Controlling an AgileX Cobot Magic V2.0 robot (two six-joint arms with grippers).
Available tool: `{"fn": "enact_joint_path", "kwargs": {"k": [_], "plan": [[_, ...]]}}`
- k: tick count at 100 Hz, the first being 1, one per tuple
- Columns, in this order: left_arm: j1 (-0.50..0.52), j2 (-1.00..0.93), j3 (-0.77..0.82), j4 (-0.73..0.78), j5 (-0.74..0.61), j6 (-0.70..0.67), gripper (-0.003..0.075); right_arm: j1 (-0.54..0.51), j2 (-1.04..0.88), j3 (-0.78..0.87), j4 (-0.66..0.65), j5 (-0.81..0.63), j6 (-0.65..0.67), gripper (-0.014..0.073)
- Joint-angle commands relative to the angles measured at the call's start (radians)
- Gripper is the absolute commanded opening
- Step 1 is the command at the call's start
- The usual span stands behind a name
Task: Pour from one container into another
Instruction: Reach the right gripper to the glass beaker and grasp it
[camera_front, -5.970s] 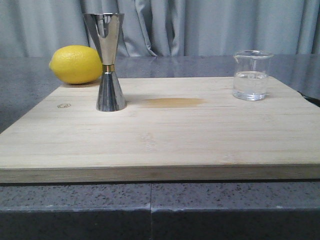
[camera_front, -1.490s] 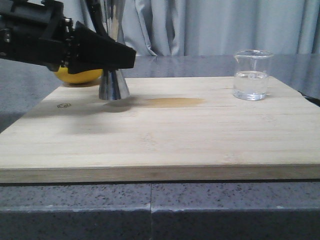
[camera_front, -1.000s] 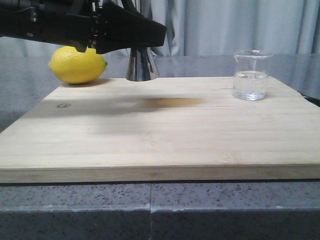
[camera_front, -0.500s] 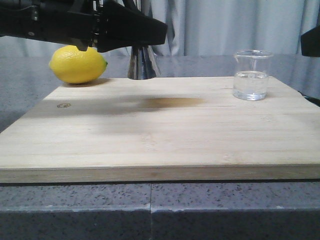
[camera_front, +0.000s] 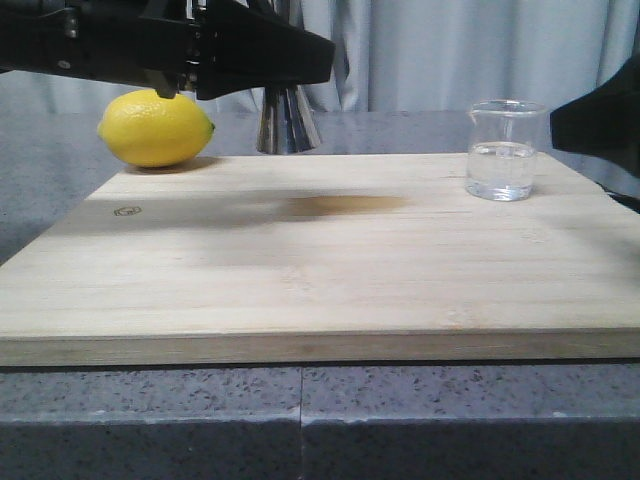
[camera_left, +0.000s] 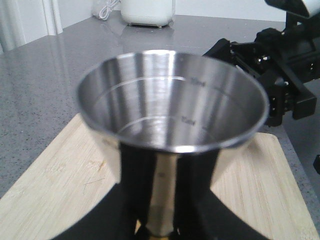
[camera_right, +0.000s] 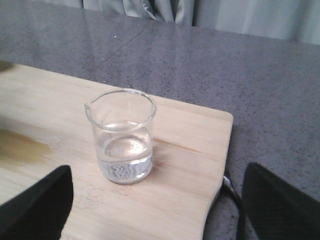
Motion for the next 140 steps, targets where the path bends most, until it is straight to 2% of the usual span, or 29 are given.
{"fn": "enact_joint_path", "kwargs": {"k": [1, 39, 62, 92, 140], "plan": [[-0.011, -0.048, -0.029, -0.078, 0.098, -0.01, 0.0059, 0.014, 0.041, -0.023, 0.002, -0.155, -0.008, 0.0628], [-0.011, -0.048, -0.029, -0.078, 0.095, -0.01, 0.0059, 0.051, 0.259, -0.023, 0.0, -0.472, -0.008, 0.0627], [-0.011, -0.048, -0.029, -0.078, 0.095, -0.01, 0.0059, 0.051, 0.345, -0.023, 0.0, -0.598, -0.008, 0.0627], [-0.011, -0.048, -0.029, -0.078, 0.095, -0.01, 0.0059, 0.051, 0.39, -0.031, 0.002, -0.689, -0.008, 0.0627], [-0.011, -0.048, -0.029, -0.076, 0.095, -0.01, 0.0059, 0.051, 0.463, -0.087, 0.002, -0.687, -0.008, 0.0627]]}}
